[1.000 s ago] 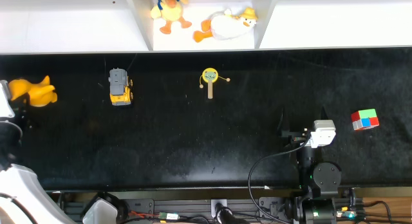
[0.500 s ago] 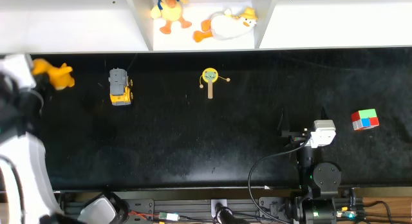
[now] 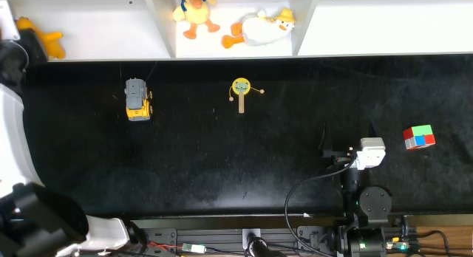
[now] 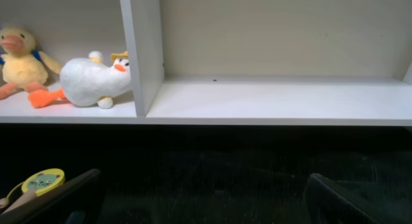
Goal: Store Toys
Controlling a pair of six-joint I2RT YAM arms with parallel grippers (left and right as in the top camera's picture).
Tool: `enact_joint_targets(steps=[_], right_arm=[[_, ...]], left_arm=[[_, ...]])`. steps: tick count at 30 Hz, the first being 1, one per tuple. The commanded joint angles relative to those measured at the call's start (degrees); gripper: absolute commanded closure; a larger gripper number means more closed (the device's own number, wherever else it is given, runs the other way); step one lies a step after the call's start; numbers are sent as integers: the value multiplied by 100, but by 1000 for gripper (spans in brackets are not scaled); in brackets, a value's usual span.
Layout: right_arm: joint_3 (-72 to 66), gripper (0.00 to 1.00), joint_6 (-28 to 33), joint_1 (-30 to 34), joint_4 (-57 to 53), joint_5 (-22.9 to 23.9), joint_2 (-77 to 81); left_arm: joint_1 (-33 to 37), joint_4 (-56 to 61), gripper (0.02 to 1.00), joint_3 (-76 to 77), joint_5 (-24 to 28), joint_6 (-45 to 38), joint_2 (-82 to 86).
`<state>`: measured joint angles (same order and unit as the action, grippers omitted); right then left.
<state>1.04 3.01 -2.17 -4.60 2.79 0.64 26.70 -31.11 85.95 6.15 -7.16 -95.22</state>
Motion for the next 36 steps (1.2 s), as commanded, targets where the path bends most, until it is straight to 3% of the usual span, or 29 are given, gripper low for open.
enact_joint_targets(steps=[1, 24, 36], right_arm=[[-79, 5, -2, 28, 24, -39, -44], [-79, 3, -2, 28, 24, -39, -44], [-79, 7, -2, 28, 24, -37, -44]], left_arm=[[0, 101, 895, 236, -94, 129, -249], [-166, 1443, 934, 229, -350, 127, -807], [-170, 977, 928, 225, -328, 146, -863]])
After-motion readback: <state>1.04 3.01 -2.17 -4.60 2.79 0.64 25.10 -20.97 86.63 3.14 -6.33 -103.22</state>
